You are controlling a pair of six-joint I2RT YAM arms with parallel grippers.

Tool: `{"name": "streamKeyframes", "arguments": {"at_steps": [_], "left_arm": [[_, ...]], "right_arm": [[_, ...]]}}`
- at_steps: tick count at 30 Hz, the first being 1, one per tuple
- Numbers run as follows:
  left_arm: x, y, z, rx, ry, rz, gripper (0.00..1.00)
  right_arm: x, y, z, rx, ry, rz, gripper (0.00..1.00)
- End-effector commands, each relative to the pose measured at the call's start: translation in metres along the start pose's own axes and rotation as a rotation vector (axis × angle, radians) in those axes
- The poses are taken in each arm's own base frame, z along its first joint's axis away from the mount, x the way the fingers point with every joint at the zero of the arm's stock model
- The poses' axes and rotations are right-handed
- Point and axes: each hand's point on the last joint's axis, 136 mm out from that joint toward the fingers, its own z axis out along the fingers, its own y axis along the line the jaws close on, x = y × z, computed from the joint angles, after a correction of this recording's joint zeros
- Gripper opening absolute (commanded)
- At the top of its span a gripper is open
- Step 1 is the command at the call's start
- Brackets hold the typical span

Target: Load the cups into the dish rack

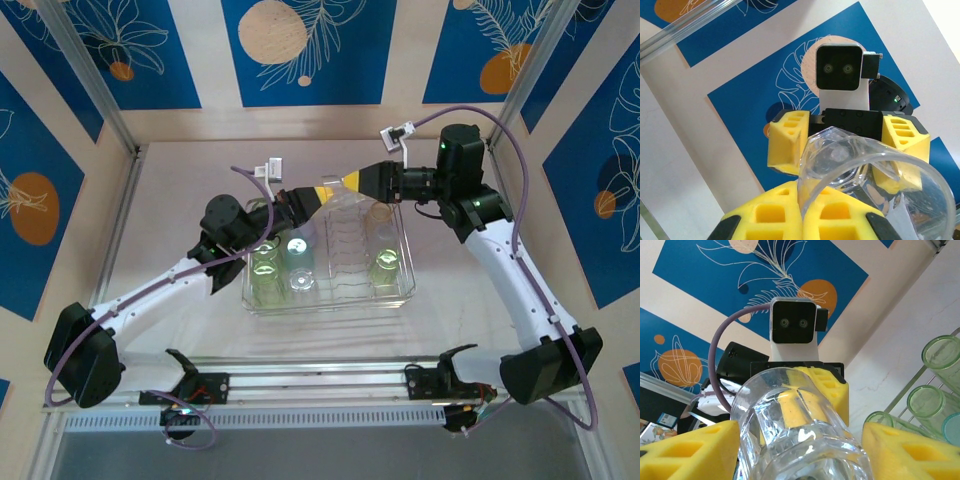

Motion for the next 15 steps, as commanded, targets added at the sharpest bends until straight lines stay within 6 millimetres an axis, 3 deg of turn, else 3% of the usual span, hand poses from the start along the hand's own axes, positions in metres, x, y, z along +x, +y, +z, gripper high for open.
{"name": "streamKeyframes", "arguments": {"at_steps": [1,6,7,10,15], "left_arm": [[-0.004,-0.016,-0.002,0.046,-0.028,0.046,0.0],[-0.003,-0.013,-0.003,0.035,-0.028,0.049,0.0],[-0.003,-0.014,-0.003,0.036,-0.027,0.049,0.0],[-0.001,-0.01,-0.003,0.027,-0.022,0.045,0.0],[0.004,0.002,-0.006,-0.002,-0.014,0.034,0.12]], "right_arm": [[0.007,0.002,0.003,-0.026,0.033,0.018,0.6],[0.008,0.002,0.004,-0.03,0.04,0.027,0.44],[0.008,0.003,0.004,-0.03,0.039,0.025,0.37],[0.006,0.002,0.002,-0.021,0.032,0.028,0.0],[0.004,-0.001,-0.007,0.01,0.009,0.04,0.0]]}}
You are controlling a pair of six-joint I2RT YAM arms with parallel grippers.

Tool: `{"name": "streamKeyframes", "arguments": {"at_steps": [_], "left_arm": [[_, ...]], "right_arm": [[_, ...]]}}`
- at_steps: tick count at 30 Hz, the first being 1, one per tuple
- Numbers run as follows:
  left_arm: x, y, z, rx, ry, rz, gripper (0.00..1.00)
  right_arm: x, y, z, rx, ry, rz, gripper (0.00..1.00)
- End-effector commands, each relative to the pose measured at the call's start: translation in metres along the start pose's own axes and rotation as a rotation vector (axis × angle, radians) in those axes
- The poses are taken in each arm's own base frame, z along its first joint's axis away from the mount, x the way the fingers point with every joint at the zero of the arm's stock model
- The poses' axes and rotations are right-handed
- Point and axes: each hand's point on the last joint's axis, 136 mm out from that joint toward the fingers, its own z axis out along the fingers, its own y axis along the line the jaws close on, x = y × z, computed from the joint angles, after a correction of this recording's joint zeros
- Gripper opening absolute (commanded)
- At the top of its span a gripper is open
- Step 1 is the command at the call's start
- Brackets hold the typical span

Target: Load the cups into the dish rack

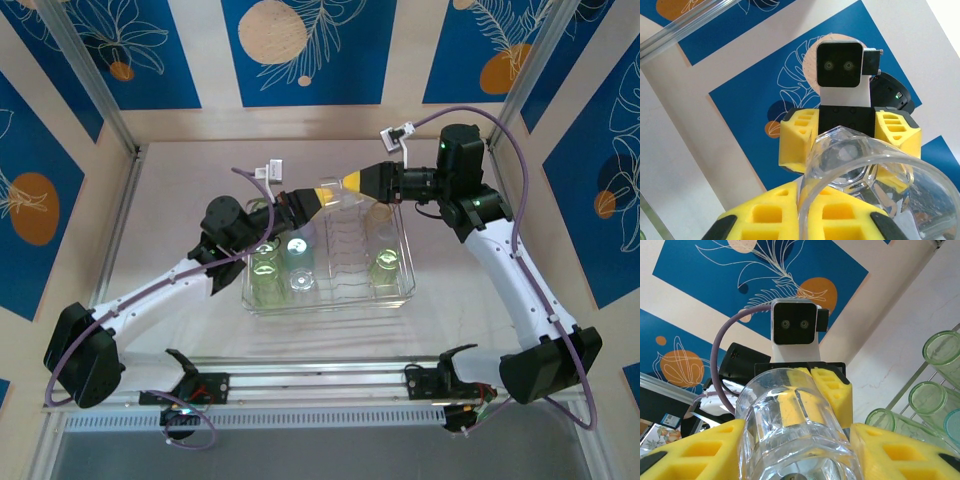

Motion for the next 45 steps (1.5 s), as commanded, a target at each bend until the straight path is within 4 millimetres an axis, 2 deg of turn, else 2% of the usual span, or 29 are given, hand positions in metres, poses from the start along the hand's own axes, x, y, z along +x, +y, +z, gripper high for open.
{"name": "streamKeyframes", "arguments": {"at_steps": [1,4,5,9,13,16,18,21,25,33,41,45], "left_arm": [[0.002,0.002,-0.005,-0.004,-0.022,0.025,0.21],[0.006,0.014,-0.01,-0.045,-0.024,0.016,0.52],[0.008,0.018,-0.012,-0.064,-0.021,0.014,0.6],[0.014,0.047,-0.023,-0.204,-0.022,0.018,0.79],[0.019,0.091,-0.052,-0.467,-0.031,0.055,0.82],[0.017,0.109,-0.084,-0.642,-0.05,0.129,0.84],[0.015,0.112,-0.103,-0.723,-0.059,0.187,0.84],[0.009,0.108,-0.131,-0.813,-0.087,0.266,0.85],[0.003,0.101,-0.158,-0.882,-0.113,0.344,0.86],[0.009,0.106,-0.178,-0.925,-0.114,0.367,0.86],[0.014,0.115,-0.178,-0.94,-0.094,0.363,0.87],[0.015,0.116,-0.178,-0.941,-0.089,0.362,0.87]], "right_arm": [[0.002,0.001,-0.007,0.013,-0.001,0.015,0.0],[0.0,-0.002,-0.017,0.064,-0.037,0.007,0.0],[0.0,-0.003,-0.02,0.083,-0.048,0.006,0.0],[0.0,-0.01,-0.036,0.188,-0.091,0.003,0.0],[0.01,-0.038,-0.056,0.42,-0.095,0.016,0.0],[0.03,-0.069,-0.074,0.607,-0.058,0.049,0.0],[0.045,-0.084,-0.081,0.677,-0.03,0.075,0.0],[0.066,-0.095,-0.086,0.717,-0.006,0.098,0.0],[0.088,-0.111,-0.094,0.779,0.012,0.132,0.0],[0.127,-0.137,-0.096,0.861,0.103,0.181,0.0],[0.162,-0.155,-0.101,0.998,0.242,0.207,0.0],[0.17,-0.165,-0.1,1.085,0.309,0.199,0.0]]}}
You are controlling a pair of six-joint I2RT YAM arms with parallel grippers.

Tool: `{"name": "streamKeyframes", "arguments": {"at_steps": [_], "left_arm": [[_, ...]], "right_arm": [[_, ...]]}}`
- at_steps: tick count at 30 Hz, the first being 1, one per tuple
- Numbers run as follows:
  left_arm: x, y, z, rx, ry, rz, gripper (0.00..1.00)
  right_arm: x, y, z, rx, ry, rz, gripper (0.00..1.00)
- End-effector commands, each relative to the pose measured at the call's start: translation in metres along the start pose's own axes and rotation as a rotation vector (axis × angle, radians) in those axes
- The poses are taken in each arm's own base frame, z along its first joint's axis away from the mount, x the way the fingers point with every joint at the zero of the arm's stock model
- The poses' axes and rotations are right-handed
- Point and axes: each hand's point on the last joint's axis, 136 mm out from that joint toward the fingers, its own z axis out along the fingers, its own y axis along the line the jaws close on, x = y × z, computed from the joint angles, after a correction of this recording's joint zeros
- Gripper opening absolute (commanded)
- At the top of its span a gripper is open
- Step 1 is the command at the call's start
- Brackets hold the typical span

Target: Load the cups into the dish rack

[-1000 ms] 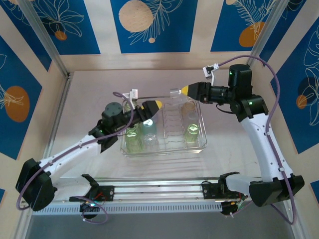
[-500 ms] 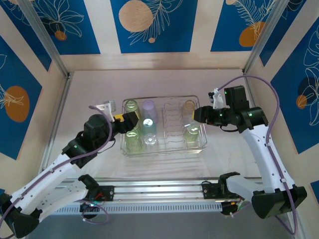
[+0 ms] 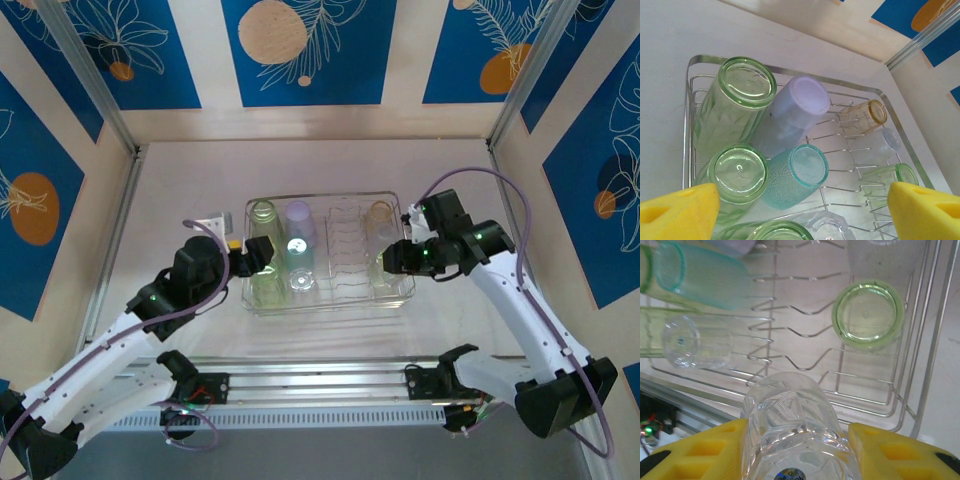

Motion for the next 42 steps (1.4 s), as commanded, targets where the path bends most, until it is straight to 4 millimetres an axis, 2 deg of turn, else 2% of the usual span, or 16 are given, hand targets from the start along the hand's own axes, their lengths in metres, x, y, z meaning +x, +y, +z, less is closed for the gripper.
{"name": "streamKeyframes", "arguments": {"at_steps": [1,6,14,18,25,30,42], "left_arm": [[0.004,0.004,0.001,-0.018,0.005,0.023,0.87],[0.007,0.008,0.001,-0.03,0.013,0.03,0.87],[0.01,0.01,0.003,-0.034,0.018,0.035,0.87],[0.01,0.009,0.005,-0.034,0.022,0.039,0.87],[0.012,0.011,0.006,-0.04,0.023,0.042,0.87],[0.014,0.014,0.006,-0.047,0.025,0.042,0.87],[0.014,0.017,0.002,-0.061,0.025,0.054,0.87]], "right_arm": [[0.009,-0.017,0.008,0.137,0.057,0.006,0.0],[0.01,-0.034,0.018,0.288,0.098,0.017,0.0],[0.003,-0.046,0.023,0.362,0.055,0.054,0.0],[-0.001,-0.046,0.028,0.374,0.031,0.049,0.0],[0.008,-0.043,0.05,0.407,0.066,0.027,0.0],[0.006,-0.042,0.066,0.463,0.014,0.0,0.0],[0.011,-0.057,0.09,0.581,-0.071,-0.05,0.0]]}}
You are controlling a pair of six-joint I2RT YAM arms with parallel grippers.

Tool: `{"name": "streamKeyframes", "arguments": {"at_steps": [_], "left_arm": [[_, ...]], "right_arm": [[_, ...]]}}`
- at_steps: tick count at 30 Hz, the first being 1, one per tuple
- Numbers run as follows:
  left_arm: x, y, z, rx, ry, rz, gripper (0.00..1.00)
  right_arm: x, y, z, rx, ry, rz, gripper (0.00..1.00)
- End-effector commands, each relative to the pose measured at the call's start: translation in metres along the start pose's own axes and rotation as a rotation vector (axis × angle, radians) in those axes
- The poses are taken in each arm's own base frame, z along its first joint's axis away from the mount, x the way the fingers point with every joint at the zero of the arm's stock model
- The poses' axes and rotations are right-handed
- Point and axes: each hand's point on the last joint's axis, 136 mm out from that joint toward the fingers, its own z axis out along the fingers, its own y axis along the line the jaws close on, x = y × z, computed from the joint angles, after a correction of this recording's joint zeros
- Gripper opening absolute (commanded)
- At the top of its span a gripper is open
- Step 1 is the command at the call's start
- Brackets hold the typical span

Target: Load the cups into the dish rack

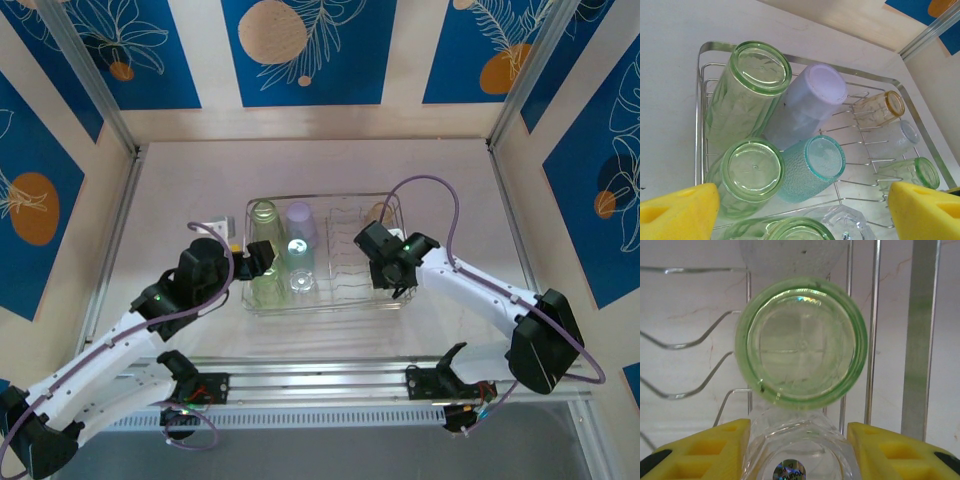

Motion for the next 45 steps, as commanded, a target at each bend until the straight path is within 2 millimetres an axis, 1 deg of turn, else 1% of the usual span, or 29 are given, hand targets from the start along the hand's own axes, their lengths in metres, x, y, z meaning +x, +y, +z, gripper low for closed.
{"name": "streamKeyframes", "arguments": {"at_steps": [1,2,4,6,10,16,17,18,20,21,23,25,29,32,36,41,45], "left_arm": [[0.001,0.006,-0.004,-0.027,-0.003,0.03,0.87],[0.001,0.007,-0.005,-0.031,-0.003,0.034,0.87],[0.001,0.009,-0.007,-0.04,-0.003,0.042,0.88],[0.001,0.011,-0.009,-0.05,-0.005,0.049,0.88],[0.0,0.015,-0.013,-0.062,-0.013,0.054,0.89],[0.001,0.018,-0.016,-0.071,-0.011,0.057,0.9],[0.002,0.018,-0.016,-0.071,-0.01,0.056,0.9],[0.003,0.018,-0.015,-0.072,-0.008,0.056,0.9],[0.003,0.019,-0.015,-0.074,-0.006,0.056,0.9],[0.003,0.019,-0.015,-0.074,-0.005,0.057,0.9],[0.002,0.019,-0.015,-0.075,-0.005,0.059,0.9],[0.003,0.019,-0.015,-0.076,-0.003,0.061,0.9],[0.005,0.02,-0.015,-0.077,0.002,0.059,0.9],[0.007,0.021,-0.015,-0.077,0.008,0.06,0.91],[0.007,0.022,-0.016,-0.081,0.007,0.064,0.91],[0.009,0.023,-0.015,-0.081,0.01,0.064,0.91],[0.009,0.023,-0.015,-0.083,0.009,0.065,0.91]], "right_arm": [[0.008,-0.005,0.013,0.047,-0.002,0.019,0.03],[0.01,-0.005,0.016,0.045,0.0,0.022,0.07],[0.012,-0.003,0.021,0.037,-0.009,0.03,0.08],[0.011,-0.001,0.024,0.02,-0.033,0.05,0.06],[0.002,0.004,0.026,-0.007,-0.086,0.068,0.0],[0.001,0.003,0.027,0.016,-0.073,0.065,0.01],[0.002,0.004,0.027,0.014,-0.065,0.062,0.04],[0.003,0.005,0.027,0.011,-0.056,0.06,0.09],[0.005,0.005,0.024,0.008,-0.026,0.058,0.3],[0.007,0.005,0.022,0.009,-0.003,0.055,0.38],[0.01,0.004,0.017,0.014,0.04,0.046,0.48],[0.011,0.003,0.012,0.015,0.071,0.036,0.5],[0.013,0.0,0.004,0.013,0.12,0.032,0.52],[0.018,-0.002,0.003,-0.006,0.171,0.047,0.56],[0.02,-0.003,0.0,-0.03,0.199,0.054,0.58],[0.019,-0.003,0.003,-0.042,0.213,0.06,0.57],[0.015,-0.005,0.004,-0.032,0.17,0.078,0.55]]}}
